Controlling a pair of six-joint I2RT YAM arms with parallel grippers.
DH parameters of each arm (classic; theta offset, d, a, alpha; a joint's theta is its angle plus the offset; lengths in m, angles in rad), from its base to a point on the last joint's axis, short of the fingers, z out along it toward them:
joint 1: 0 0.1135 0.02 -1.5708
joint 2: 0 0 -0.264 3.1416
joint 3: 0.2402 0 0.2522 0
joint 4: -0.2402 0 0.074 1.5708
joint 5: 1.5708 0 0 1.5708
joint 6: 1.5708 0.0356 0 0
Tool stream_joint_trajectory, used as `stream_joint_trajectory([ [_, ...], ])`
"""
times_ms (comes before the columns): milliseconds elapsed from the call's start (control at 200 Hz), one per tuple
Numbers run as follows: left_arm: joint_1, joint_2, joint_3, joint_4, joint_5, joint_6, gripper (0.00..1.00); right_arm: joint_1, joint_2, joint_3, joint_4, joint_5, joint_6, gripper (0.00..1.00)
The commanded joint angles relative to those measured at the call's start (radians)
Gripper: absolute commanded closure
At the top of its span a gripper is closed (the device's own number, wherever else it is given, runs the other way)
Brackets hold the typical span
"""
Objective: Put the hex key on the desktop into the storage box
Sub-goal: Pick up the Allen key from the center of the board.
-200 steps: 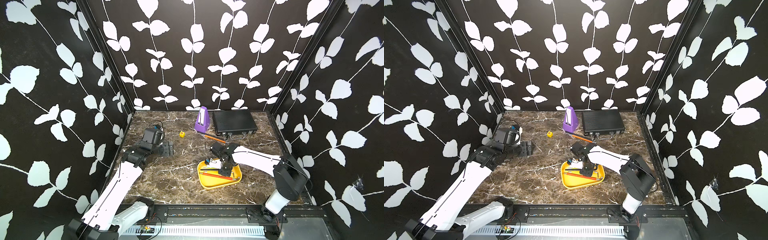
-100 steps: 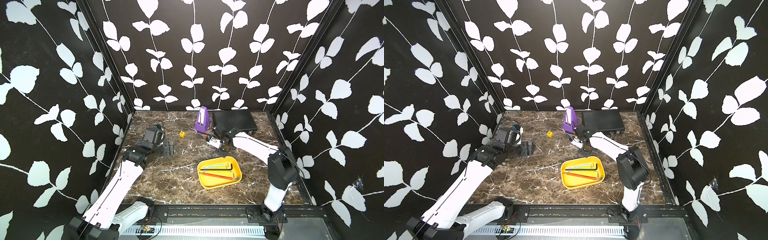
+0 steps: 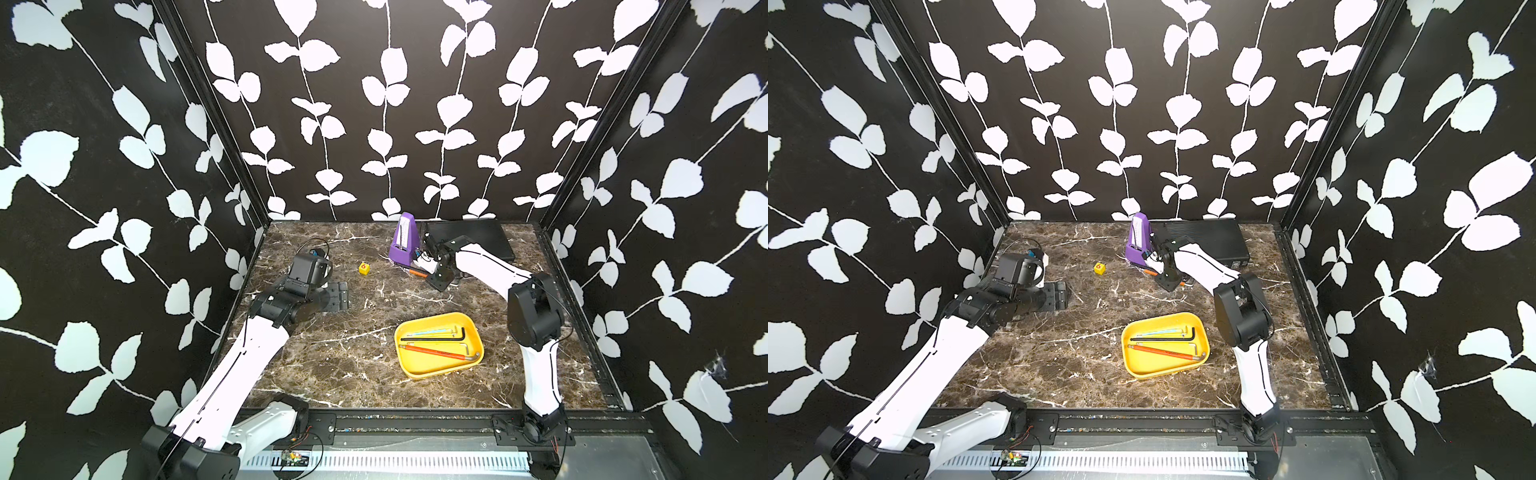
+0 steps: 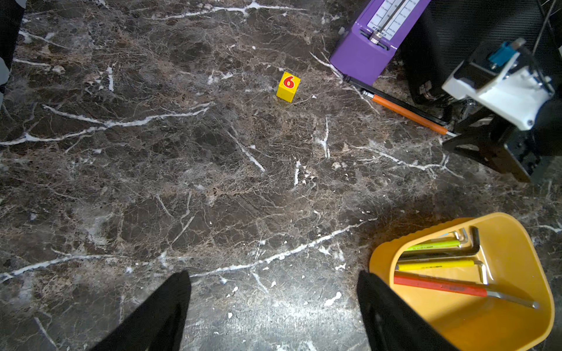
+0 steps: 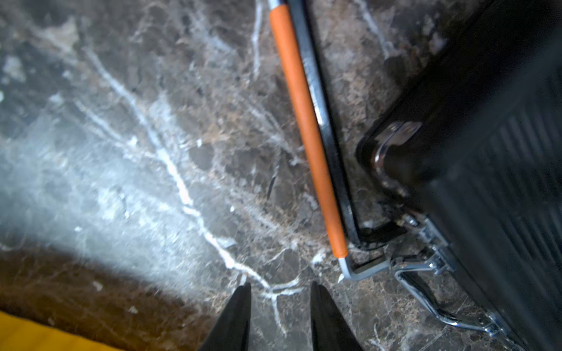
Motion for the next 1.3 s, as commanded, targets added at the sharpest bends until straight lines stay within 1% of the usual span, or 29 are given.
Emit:
stream_joint_trajectory([
  [0,-0.003,0.003,0.035,0.005,-0.003,0.013,0.13,-0.02,0.063,0.099,-0.04,0.0,0.039,0.64],
  [145,-0.003,0.014,0.045,0.001,-0.005,0.013,0.13,-0.038,0.146,0.19,-0.053,0.009,0.086,0.64],
  [280,-0.004,0.016,0.049,-0.005,-0.004,0.008,0.13,-0.039,0.188,0.23,-0.047,0.0,0.103,0.64],
  [340,-0.003,0.016,0.05,-0.009,-0.004,0.007,0.13,-0.041,0.2,0.239,-0.047,0.018,0.111,0.64],
  [550,-0.003,0.009,0.049,-0.017,-0.008,0.002,0.13,-0.044,0.222,0.236,-0.035,0.013,0.112,0.63],
  [850,-0.002,0.011,0.051,-0.018,-0.006,-0.001,0.13,-0.066,0.242,0.21,-0.03,-0.019,0.112,0.64],
  [1095,-0.003,0.009,0.047,-0.019,-0.002,-0.004,0.13,-0.073,0.24,0.187,-0.045,-0.066,0.066,0.65],
  [1205,-0.003,0.009,0.046,-0.019,-0.002,-0.004,0.13,-0.073,0.231,0.182,-0.08,-0.098,0.057,0.67],
  [1295,-0.003,0.009,0.045,-0.016,-0.002,-0.004,0.13,-0.071,0.219,0.184,-0.116,-0.109,0.066,0.75],
])
